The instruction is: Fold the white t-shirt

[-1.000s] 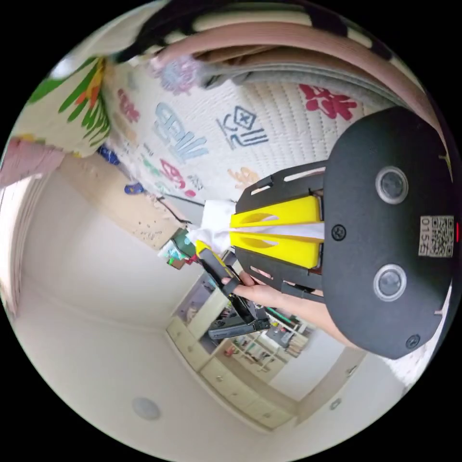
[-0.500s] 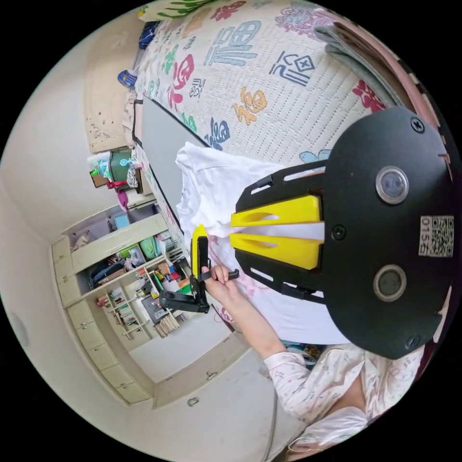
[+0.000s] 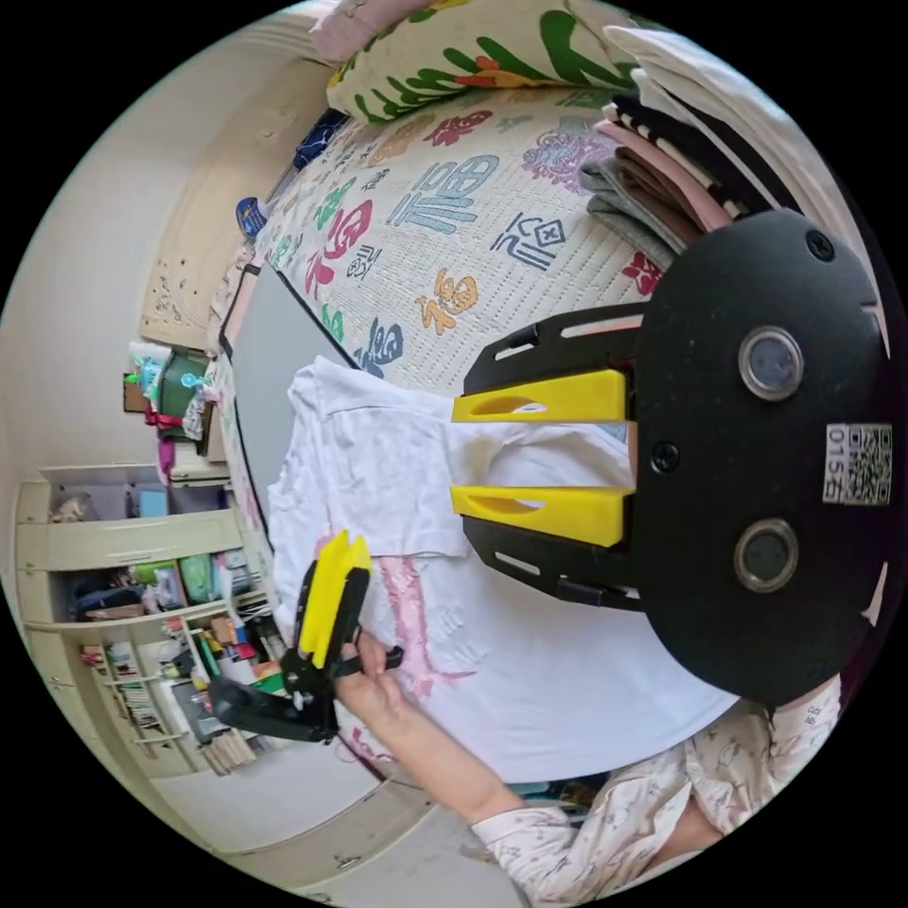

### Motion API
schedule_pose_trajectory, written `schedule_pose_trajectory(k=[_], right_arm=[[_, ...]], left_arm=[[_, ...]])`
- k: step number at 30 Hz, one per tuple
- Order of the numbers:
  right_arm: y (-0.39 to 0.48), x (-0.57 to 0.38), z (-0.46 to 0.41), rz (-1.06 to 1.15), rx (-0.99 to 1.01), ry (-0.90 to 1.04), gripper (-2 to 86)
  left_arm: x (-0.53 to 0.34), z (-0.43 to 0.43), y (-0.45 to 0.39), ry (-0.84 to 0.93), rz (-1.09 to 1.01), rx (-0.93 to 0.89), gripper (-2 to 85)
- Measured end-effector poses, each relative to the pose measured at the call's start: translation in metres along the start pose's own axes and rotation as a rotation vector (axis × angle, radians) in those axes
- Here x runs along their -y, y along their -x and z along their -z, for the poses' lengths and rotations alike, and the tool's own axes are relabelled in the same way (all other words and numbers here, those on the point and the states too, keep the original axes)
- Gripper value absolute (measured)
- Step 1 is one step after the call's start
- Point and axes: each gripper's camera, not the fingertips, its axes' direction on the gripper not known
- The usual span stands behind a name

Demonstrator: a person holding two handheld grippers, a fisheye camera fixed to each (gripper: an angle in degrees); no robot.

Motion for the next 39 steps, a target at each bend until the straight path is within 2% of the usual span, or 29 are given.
schedule_pose_trajectory(k=[3,7,11,18,22,24,26,31,34,39], right_arm=[[0.019,0.005,-0.021,0.024,-0.071,0.067,12.2],[0.013,0.003,-0.025,-0.073,-0.016,0.022,11.5],[0.018,-0.001,-0.028,-0.117,-0.010,0.000,9.7],[0.037,0.001,-0.036,-0.137,-0.143,0.002,8.7],[0.049,0.000,-0.026,-0.101,-0.071,-0.042,9.3],[0.062,0.002,-0.022,-0.045,-0.011,-0.077,9.8],[0.088,0.006,-0.022,0.079,0.055,-0.087,10.1],[0.128,0.016,-0.041,0.204,-0.013,-0.004,11.1],[0.137,0.023,-0.053,0.224,0.023,0.041,11.1],[0.141,0.030,-0.077,0.225,-0.038,0.117,10.4]], left_arm=[[0.005,-0.005,0.002,0.034,-0.047,-0.015,6.0],[0.011,-0.015,-0.019,0.103,-0.266,-0.115,3.6],[0.018,-0.032,-0.040,0.195,-0.370,-0.072,2.2],[0.027,-0.034,-0.044,0.194,-0.400,-0.105,2.3],[0.031,-0.020,-0.041,0.101,-0.353,-0.118,3.5],[0.034,-0.010,-0.029,0.057,-0.252,-0.051,3.8],[0.039,-0.001,0.000,0.050,-0.043,0.050,5.2],[0.038,-0.014,0.041,0.124,0.224,0.058,8.1],[0.043,-0.016,0.037,0.127,0.267,0.079,8.4],[0.056,-0.033,0.018,0.213,0.268,0.149,7.1]])
